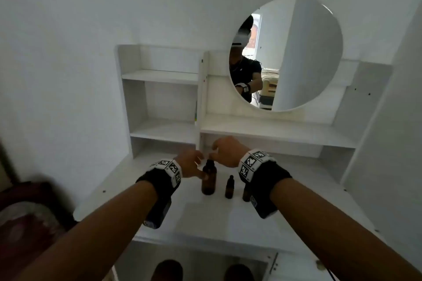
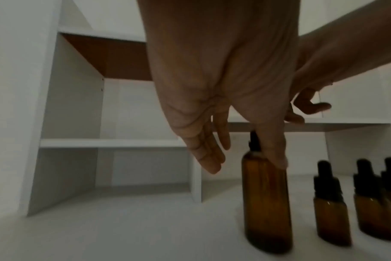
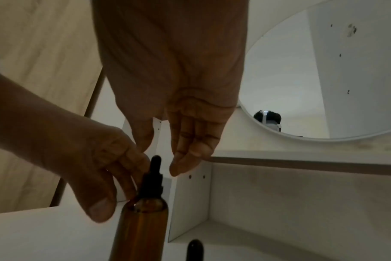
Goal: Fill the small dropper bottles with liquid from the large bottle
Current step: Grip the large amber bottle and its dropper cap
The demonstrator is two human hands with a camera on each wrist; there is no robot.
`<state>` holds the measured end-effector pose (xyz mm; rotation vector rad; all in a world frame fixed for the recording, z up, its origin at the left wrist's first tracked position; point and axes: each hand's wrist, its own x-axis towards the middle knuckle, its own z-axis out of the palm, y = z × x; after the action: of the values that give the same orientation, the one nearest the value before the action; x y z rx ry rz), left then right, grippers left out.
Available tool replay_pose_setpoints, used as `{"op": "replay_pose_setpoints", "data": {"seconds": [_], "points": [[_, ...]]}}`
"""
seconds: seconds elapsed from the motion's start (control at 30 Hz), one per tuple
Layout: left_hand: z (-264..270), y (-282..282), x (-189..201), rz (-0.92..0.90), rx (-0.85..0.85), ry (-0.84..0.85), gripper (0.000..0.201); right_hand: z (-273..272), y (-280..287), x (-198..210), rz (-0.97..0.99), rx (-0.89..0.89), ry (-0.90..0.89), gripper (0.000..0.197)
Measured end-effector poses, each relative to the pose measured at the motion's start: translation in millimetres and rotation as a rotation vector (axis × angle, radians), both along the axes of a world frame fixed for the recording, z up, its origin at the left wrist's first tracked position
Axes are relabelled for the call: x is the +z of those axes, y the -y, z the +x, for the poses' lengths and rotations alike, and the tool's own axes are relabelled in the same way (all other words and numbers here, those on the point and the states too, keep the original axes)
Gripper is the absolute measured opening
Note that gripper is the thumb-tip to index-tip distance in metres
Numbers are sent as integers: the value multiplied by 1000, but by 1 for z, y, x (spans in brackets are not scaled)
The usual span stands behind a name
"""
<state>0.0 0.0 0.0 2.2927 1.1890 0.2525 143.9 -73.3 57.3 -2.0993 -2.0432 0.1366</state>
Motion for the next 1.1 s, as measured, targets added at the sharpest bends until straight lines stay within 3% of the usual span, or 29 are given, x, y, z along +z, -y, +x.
{"op": "replay_pose_setpoints", "data": {"seconds": [0.17, 0.37, 0.6, 0.73, 0.8, 0.93, 1.03, 1.1], "points": [[13, -1, -20, 29, -32, 38, 45, -6, -11, -9, -112, 3, 12, 41], [13, -17, -28, -4, -28, 113, 41, -6, -26, -12, -152, 22, 80, 39], [9, -28, -27, -77, -71, 121, 24, -7, -31, 2, -195, 214, 160, 18], [11, -31, -27, -94, -77, 113, 26, -9, -33, 6, -229, 259, 181, 26], [12, -35, -29, -106, -74, 107, 26, -14, -34, 5, -219, 207, 246, 20], [13, -37, -31, -124, -55, 101, 33, -18, -35, -1, -192, 124, 311, 27], [12, -35, -29, -115, -54, 112, 26, -17, -37, 7, -254, 184, 308, 20], [12, -38, -31, -104, -59, 110, 26, -16, -37, 12, -290, 219, 297, 30]]}}
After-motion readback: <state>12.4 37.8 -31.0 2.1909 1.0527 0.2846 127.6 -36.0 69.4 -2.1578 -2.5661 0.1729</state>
